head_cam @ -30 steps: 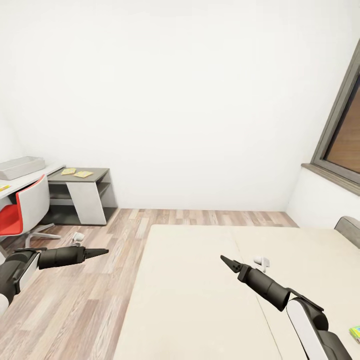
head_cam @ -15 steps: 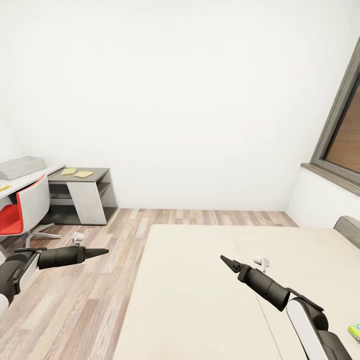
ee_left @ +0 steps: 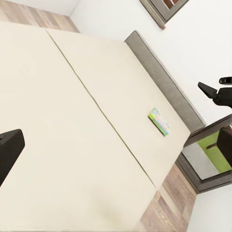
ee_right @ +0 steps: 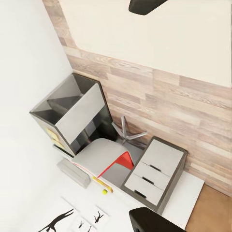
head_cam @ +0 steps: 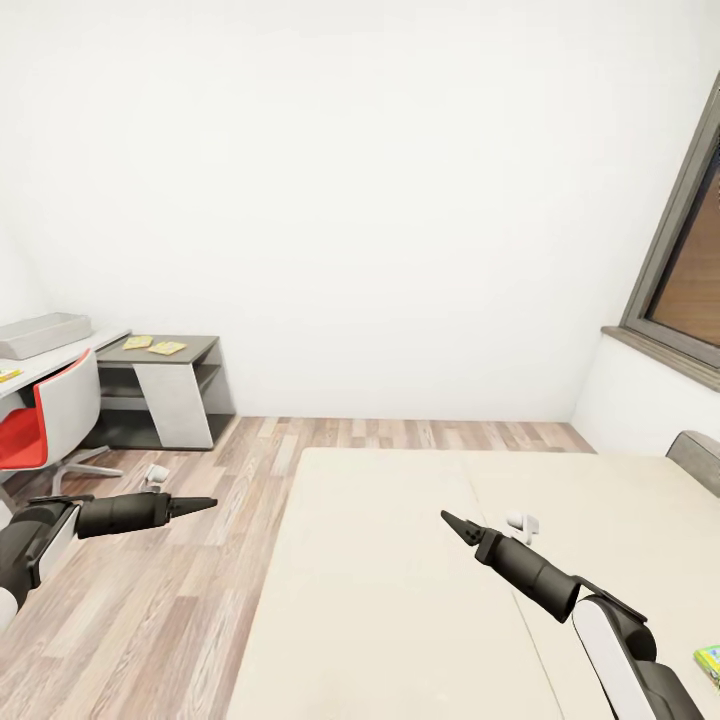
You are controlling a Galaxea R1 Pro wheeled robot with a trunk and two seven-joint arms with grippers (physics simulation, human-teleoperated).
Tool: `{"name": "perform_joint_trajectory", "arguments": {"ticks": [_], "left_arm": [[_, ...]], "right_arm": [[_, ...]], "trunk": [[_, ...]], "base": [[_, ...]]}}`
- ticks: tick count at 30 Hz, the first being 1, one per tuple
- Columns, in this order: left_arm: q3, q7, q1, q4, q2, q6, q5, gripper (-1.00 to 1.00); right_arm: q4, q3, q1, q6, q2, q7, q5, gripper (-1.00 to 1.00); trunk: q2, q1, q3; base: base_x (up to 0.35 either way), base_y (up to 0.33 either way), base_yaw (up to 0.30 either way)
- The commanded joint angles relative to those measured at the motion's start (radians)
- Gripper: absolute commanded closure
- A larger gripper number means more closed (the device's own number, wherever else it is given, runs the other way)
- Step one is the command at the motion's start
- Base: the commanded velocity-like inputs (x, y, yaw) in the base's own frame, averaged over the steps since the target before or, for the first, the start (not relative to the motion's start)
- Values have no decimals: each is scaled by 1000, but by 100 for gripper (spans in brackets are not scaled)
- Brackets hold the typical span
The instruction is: Put all the toys in the child's room - the three board games (two on the bed and one on the table), the two jigsaw puzzles on the table, and the tennis ball on the table - inside the toy box on the table in the child's room.
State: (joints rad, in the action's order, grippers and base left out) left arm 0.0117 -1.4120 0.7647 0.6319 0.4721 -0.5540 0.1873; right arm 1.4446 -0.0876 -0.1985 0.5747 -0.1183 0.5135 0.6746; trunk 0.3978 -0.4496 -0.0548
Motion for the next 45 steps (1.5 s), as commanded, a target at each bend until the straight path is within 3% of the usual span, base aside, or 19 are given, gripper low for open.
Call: {"name": "perform_joint_trajectory", "arguments": {"ticks": [1,45], "left_arm": [[1,-2,1,0,0,-10,3,-100],[2,-1,1,0,-1,-10,3,-100]], "right_arm": [[0,-1,-1,8,0,0,6,-100],[1,-1,-1,8,-1,0,6,-100]], "trunk": [[2,0,-2],[2,0,0]], "base": [[-119,0,0],[-9,0,-9]]}}
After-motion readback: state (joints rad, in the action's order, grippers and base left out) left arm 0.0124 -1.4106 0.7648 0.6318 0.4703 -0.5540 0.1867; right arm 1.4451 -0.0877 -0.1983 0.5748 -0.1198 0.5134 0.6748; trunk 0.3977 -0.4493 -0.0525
